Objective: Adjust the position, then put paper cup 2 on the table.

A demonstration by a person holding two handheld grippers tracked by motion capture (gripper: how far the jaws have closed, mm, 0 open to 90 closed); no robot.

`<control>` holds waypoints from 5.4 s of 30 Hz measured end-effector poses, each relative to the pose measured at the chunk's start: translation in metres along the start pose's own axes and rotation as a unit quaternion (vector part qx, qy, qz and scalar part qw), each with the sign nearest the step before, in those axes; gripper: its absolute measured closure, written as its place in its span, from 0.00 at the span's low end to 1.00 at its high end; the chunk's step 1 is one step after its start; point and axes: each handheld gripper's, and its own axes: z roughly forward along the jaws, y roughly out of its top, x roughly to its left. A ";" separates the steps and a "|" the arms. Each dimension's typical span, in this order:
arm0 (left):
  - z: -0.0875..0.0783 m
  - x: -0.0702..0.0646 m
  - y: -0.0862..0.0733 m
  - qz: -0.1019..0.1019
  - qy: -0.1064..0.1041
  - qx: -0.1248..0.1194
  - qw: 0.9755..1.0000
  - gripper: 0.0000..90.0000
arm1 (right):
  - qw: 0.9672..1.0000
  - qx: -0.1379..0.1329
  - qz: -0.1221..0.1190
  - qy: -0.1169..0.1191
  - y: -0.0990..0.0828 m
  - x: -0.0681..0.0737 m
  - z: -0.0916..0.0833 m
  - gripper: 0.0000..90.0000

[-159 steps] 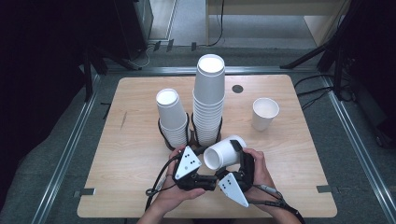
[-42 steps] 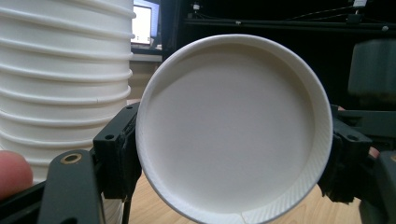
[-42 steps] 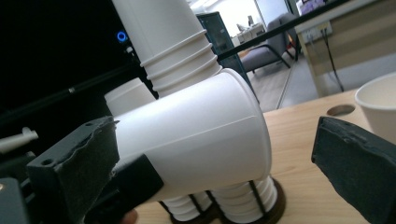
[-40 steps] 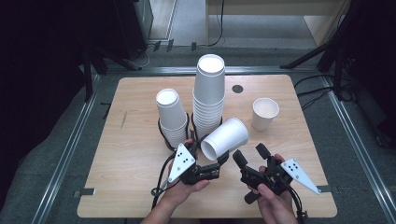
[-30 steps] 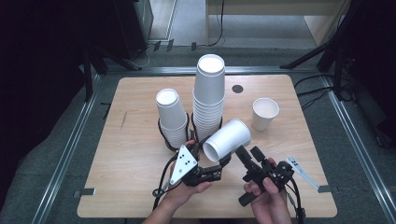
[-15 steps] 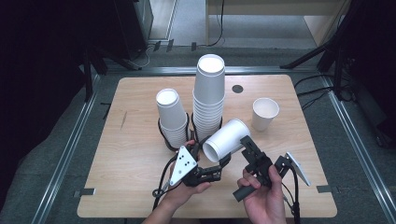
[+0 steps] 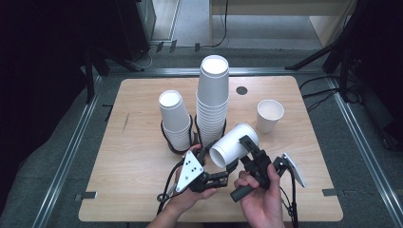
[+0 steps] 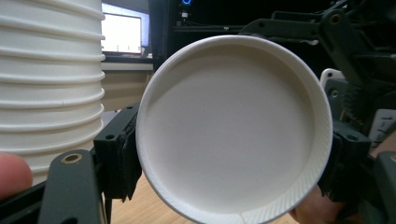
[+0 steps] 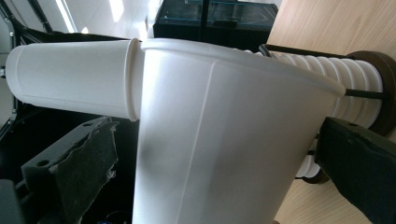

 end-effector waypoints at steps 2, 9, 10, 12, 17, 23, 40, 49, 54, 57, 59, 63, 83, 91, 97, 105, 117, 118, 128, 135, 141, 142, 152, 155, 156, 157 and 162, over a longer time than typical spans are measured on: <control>0.000 -0.001 0.000 0.001 -0.001 -0.001 1.000 0.26 | 1.000 0.000 0.003 -0.001 0.000 -0.001 0.002 0.00; 0.000 -0.004 -0.001 0.007 -0.008 -0.003 1.000 0.26 | 1.000 0.005 0.019 -0.002 0.002 -0.002 0.007 0.00; 0.000 -0.004 -0.001 0.008 -0.009 -0.002 1.000 0.26 | 1.000 0.005 0.022 -0.002 0.002 -0.002 0.007 0.00; 0.000 -0.004 -0.001 0.008 -0.011 -0.002 1.000 0.26 | 1.000 0.006 0.028 -0.002 0.003 -0.003 0.008 0.00; 0.000 -0.005 -0.001 0.010 -0.014 -0.003 1.000 0.26 | 0.999 0.006 0.041 0.002 0.007 -0.004 0.009 0.00; -0.001 -0.005 -0.002 0.016 -0.017 -0.008 1.000 0.26 | 0.999 0.004 0.053 0.006 0.008 -0.005 0.011 0.08; -0.003 -0.002 0.002 0.033 -0.010 0.025 0.999 0.20 | 0.999 -0.010 0.036 0.026 0.002 -0.007 0.010 0.13; -0.009 0.009 0.008 0.009 -0.016 0.062 0.998 0.08 | 0.998 -0.046 -0.019 0.025 0.014 -0.004 0.009 0.13; -0.015 0.012 0.009 0.006 -0.013 0.064 0.998 0.08 | 0.995 -0.067 -0.069 0.016 0.019 0.003 0.010 0.13; -0.019 0.014 0.010 0.006 -0.010 0.065 0.998 0.08 | 0.992 -0.077 -0.101 0.009 0.021 0.007 0.011 0.13; -0.021 0.015 0.010 0.005 -0.007 0.066 0.998 0.08 | 0.989 -0.082 -0.120 0.005 0.022 0.009 0.013 0.13; -0.026 0.017 0.010 0.006 0.001 0.068 0.998 0.08 | 0.981 -0.091 -0.171 -0.003 0.022 0.012 0.015 0.14; -0.056 0.036 0.003 0.000 0.056 0.091 0.994 0.08 | 0.888 -0.130 -0.436 -0.059 0.030 0.003 0.020 0.13; -0.066 0.045 0.001 -0.007 0.077 0.096 0.992 0.08 | 0.837 -0.133 -0.528 -0.059 0.027 -0.005 0.017 0.13; -0.078 0.051 -0.004 -0.009 0.096 0.108 0.990 0.08 | 0.805 -0.143 -0.573 -0.060 0.030 -0.008 0.015 0.13; -0.105 0.066 -0.014 -0.016 0.135 0.119 0.984 0.08 | 0.772 -0.155 -0.611 -0.086 0.042 -0.022 0.016 0.13; -0.141 0.107 -0.032 -0.045 0.219 0.132 0.966 0.08 | 0.750 -0.151 -0.634 -0.114 0.058 -0.045 0.016 0.13; -0.143 0.110 -0.032 -0.047 0.225 0.132 0.964 0.08 | 0.748 -0.151 -0.636 -0.114 0.059 -0.045 0.016 0.13; -0.163 0.136 -0.036 -0.069 0.270 0.132 0.951 0.08 | 0.736 -0.155 -0.648 -0.119 0.068 -0.049 0.011 0.13; -0.163 0.140 -0.040 -0.073 0.270 0.138 0.950 0.08 | 0.730 -0.158 -0.654 -0.121 0.073 -0.049 0.008 0.13; -0.164 0.142 -0.041 -0.076 0.270 0.141 0.949 0.08 | 0.727 -0.162 -0.654 -0.129 0.079 -0.051 0.007 0.13; -0.164 0.142 -0.042 -0.076 0.270 0.141 0.949 0.08 | 0.728 -0.163 -0.653 -0.130 0.081 -0.051 0.007 0.13; -0.165 0.145 -0.045 -0.080 0.274 0.146 0.947 0.08 | 0.716 -0.176 -0.659 -0.150 0.096 -0.057 0.003 0.13; -0.165 0.146 -0.046 -0.080 0.273 0.146 0.947 0.08 | 0.712 -0.177 -0.662 -0.154 0.100 -0.060 0.003 0.13; -0.165 0.146 -0.046 -0.081 0.273 0.146 0.947 0.08 | 0.712 -0.178 -0.661 -0.155 0.101 -0.060 0.003 0.13; -0.165 0.146 -0.046 -0.081 0.273 0.145 0.948 0.08 | 0.711 -0.178 -0.662 -0.156 0.102 -0.061 0.002 0.13; -0.165 0.147 -0.047 -0.083 0.272 0.145 0.948 0.08 | 0.711 -0.173 -0.663 -0.161 0.108 -0.067 0.001 0.13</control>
